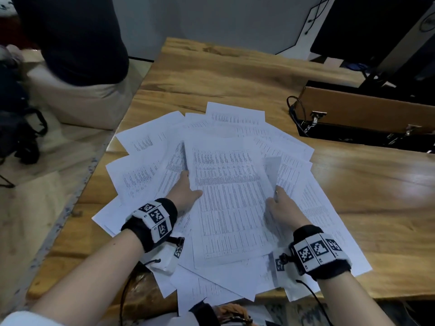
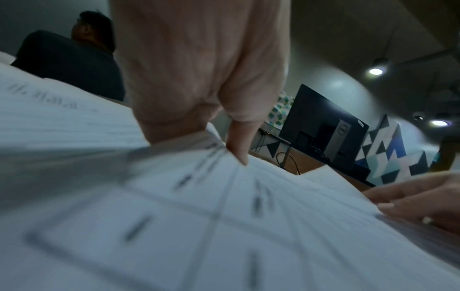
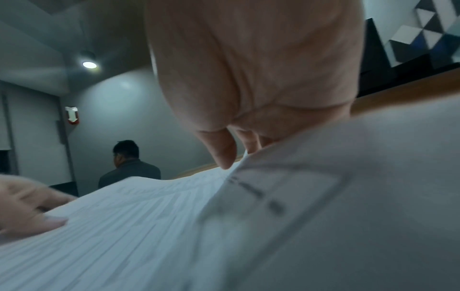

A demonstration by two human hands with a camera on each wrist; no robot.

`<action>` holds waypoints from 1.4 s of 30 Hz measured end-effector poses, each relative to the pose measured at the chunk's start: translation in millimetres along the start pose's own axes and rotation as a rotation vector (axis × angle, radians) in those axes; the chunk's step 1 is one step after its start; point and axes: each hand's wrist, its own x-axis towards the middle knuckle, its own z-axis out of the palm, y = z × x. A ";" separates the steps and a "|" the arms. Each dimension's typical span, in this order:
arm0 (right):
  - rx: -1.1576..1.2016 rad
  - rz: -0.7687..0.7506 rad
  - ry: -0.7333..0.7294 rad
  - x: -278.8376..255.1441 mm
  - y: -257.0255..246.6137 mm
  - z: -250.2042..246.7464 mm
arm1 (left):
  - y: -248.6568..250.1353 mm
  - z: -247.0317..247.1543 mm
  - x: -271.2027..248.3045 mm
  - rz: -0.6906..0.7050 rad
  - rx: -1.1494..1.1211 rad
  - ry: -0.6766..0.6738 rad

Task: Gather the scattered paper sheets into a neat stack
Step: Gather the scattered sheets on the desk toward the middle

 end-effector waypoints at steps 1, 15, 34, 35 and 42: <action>-0.018 0.030 -0.019 -1.3 -0.6 -3.4 | -1.5 -0.8 -1.2 0.034 -0.014 0.002; 0.130 0.038 0.022 1.6 -4.0 19.4 | -7.7 -55.3 6.0 -0.202 0.490 0.205; 0.640 -0.022 0.056 1.3 -12.0 21.5 | 8.1 -11.2 -9.9 -0.031 -0.266 0.014; 0.636 0.004 0.025 0.2 -16.0 23.2 | 7.4 -8.2 -11.4 -0.027 -0.249 -0.015; 0.195 0.152 0.353 14.5 8.7 -3.5 | -6.3 -30.1 -9.7 -0.023 -0.097 0.252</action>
